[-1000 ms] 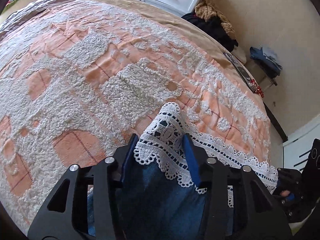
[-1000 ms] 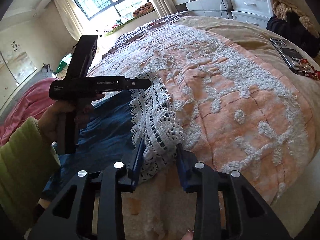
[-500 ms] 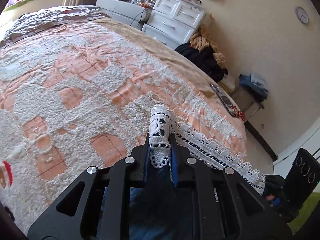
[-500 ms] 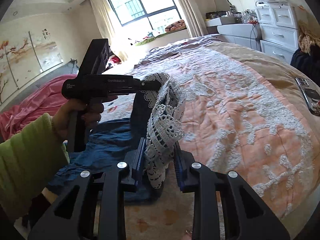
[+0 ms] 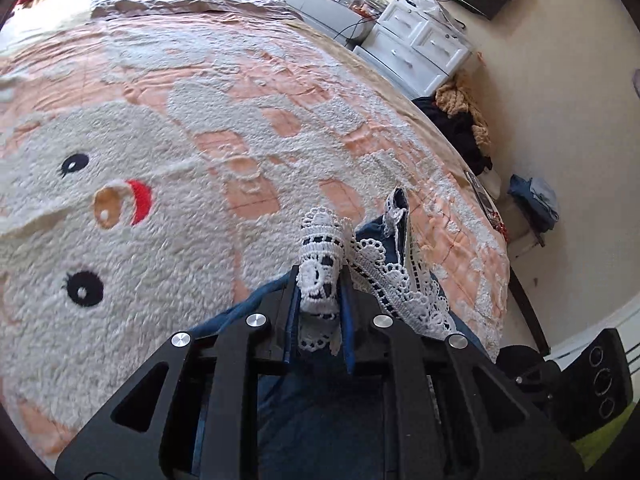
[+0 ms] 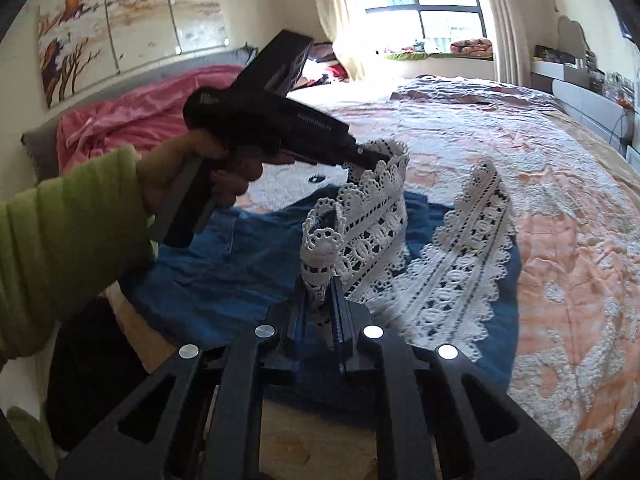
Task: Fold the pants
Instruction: 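Lift the lace hem with both tools, fold it over, and open both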
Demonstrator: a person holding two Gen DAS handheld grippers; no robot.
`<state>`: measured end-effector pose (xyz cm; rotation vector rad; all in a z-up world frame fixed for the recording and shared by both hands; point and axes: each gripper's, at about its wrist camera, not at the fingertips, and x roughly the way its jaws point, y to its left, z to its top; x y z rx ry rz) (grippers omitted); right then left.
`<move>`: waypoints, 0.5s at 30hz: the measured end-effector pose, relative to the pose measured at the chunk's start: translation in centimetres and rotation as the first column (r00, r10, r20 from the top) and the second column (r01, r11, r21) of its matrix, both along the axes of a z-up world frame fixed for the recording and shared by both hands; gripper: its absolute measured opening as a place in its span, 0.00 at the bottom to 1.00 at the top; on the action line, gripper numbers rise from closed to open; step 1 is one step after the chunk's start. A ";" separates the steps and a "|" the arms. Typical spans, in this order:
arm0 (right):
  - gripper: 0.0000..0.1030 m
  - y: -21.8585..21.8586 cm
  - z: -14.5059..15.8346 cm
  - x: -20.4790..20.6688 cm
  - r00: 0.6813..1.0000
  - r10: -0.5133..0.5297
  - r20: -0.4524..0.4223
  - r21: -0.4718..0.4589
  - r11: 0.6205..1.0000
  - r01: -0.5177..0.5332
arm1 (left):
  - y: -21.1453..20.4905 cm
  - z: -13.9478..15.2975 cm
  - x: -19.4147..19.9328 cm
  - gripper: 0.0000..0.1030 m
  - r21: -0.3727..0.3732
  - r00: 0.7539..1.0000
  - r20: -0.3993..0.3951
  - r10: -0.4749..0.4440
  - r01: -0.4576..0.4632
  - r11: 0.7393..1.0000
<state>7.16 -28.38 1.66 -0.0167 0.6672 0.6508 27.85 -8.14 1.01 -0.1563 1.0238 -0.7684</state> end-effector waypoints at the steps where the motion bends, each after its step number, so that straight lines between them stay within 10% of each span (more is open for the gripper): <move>1: 0.10 1.0 -0.5 -0.2 1.000 0.018 -0.014 -0.030 0.999 -0.018 | 0.7 -0.1 -0.4 0.15 0.003 1.000 -0.010 0.010 -0.010 1.000; 6: 0.10 3.6 -2.0 -1.4 0.996 0.081 -0.037 -0.133 0.987 -0.085 | 4.0 0.0 -2.7 0.51 -0.019 0.998 -0.021 0.062 -0.063 0.998; 15: 0.10 5.9 -0.5 -5.2 0.958 0.280 0.062 -0.128 0.954 -0.271 | 7.4 0.9 -5.6 0.77 -0.234 0.987 -0.116 0.114 -0.138 0.962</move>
